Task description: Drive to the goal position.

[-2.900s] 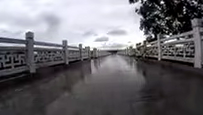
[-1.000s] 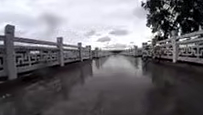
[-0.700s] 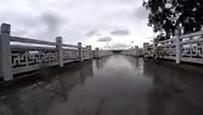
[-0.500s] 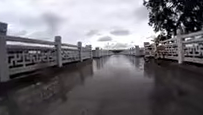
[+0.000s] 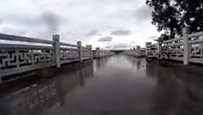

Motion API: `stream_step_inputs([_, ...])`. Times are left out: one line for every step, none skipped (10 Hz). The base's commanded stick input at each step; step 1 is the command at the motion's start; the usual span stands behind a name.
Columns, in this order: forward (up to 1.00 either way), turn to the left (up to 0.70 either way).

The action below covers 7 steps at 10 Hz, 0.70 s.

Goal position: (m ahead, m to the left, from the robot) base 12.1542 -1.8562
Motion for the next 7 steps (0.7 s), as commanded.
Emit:
stream_step_inputs([0.39,0.0])
stream_step_inputs([0.39,0.0])
stream_step_inputs([0.39,0.0])
stream_step_inputs([0.39,0.0])
stream_step_inputs([0.39,0.0])
stream_step_inputs([0.39,0.0])
stream_step_inputs([0.39,0.0])
